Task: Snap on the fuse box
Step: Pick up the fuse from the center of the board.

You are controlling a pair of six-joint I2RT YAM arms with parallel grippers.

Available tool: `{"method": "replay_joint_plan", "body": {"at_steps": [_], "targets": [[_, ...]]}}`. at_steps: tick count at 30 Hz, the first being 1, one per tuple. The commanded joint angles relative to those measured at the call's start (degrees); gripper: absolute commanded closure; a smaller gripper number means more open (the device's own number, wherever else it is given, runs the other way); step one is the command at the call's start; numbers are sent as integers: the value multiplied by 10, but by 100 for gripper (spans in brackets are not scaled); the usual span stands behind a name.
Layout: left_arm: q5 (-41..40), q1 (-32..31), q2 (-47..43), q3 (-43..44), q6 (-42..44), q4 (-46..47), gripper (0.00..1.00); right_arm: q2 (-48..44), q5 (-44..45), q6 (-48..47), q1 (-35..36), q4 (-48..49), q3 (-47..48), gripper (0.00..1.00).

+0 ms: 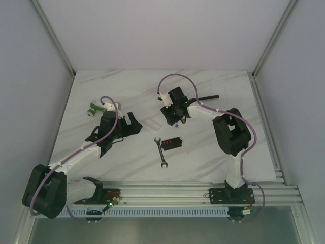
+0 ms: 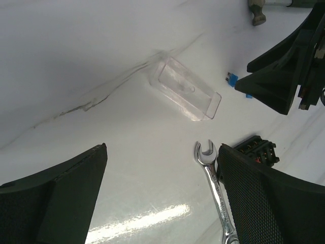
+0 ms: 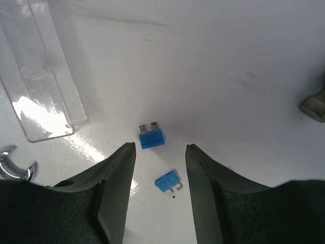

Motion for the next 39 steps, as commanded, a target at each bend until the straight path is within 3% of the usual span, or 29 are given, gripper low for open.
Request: {"method": "replay_joint_plan", "body": {"at_steps": [1,13,39], "targets": [[12,6,10,19,7,-7,0,19,-31,-36,0,17,18,50],[22,9,12,20,3,-7,0,22,-19,-53,0,30,-4,58],[42,9,2,16,-14,-8,0,-15,-26,-59,6,42,-75,61]]}}
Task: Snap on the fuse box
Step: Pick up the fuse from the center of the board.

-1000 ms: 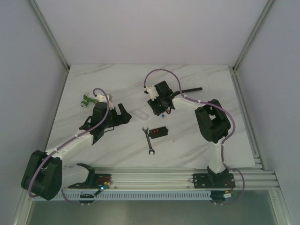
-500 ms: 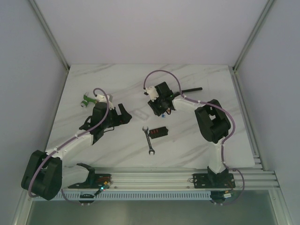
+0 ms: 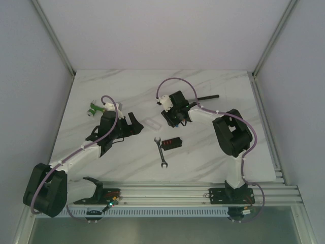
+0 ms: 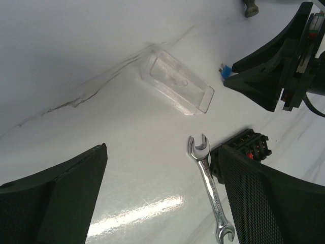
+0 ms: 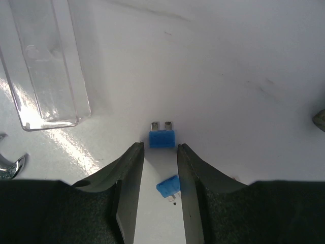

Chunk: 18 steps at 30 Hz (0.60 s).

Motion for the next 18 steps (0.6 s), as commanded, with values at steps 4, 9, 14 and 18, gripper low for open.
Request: {"method": "replay_joint_plan", "body": {"at_steps": [4,9,14,18], "targets": [[13,3,-10,12,-10,-6,0,-9,1,13,7,1,-32,61],[14,3,-14,10,-11,-6,0,-3,7,16,9,21,-34,61],[13,3,-19,8,-13,-7,0,1,11,13,9,24,-35,61],[14,3,-18,9,-14,-6,0,-2,14,12,9,25,-41,62]]}}
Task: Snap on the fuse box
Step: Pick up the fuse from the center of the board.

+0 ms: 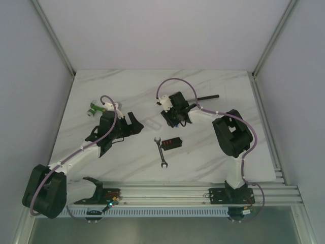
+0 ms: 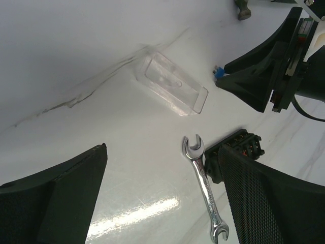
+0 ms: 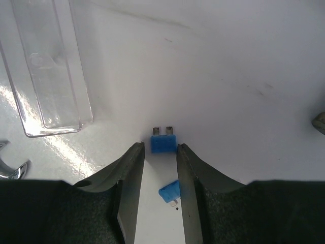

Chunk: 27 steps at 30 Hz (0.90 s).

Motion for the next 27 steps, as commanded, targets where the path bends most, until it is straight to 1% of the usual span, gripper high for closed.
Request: {"method": "replay_joint_plan", "body": {"at_steps": [1,8,16,20,23,27], "targets": [[9,3,-9,9,-5,-6,0,6,10,3,4,-6,-22,62],[14,3,-5,12,-5,-6,0,13,15,4,4,4,-25,63],[21,3,-3,16,-8,-5,0,1,22,2,4,4,-31,72],[28,3,1,23,-16,1,0,-18,16,4,4,11,-40,74],[26,3,-6,17,-36,29,0,-41,-4,9,4,25,-50,75],[55,4,0,17,-67,85,0,-82,-29,12,4,51,-71,75]]}}
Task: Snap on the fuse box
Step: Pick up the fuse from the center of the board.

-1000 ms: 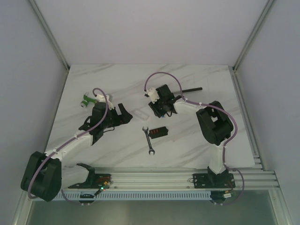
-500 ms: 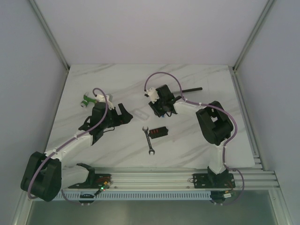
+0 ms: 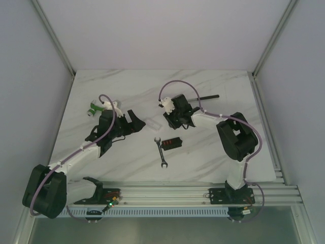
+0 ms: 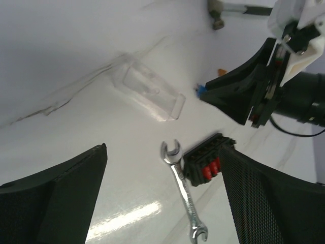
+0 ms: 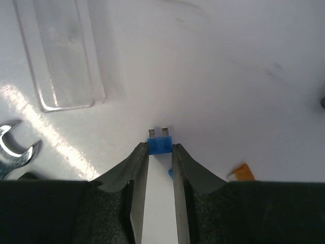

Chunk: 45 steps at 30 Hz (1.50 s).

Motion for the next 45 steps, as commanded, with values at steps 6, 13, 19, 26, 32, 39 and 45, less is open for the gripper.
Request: {"method": "replay_joint_plan", "body": {"at_steps": [6,13,19,26,32,39,45], "targets": [[113,4,58,34,-91,158,13,-117,-75,21,6,53,-50,76],[173,0,113,56,-145,234,28,-194,-118,40,20,103,-97,75],[183,-17,126,75,-146,237,40,-239,-147,61,32,141,-124,75],[175,-27,134,78,-154,239,51,-246,-153,79,41,180,-138,76],[171,-33,134,73,-162,229,54,-255,-153,97,43,215,-153,77],[168,-37,152,64,-170,230,59,-258,-141,102,46,226,-158,77],[164,-38,155,61,-174,224,61,-263,-130,107,47,239,-164,77]]}}
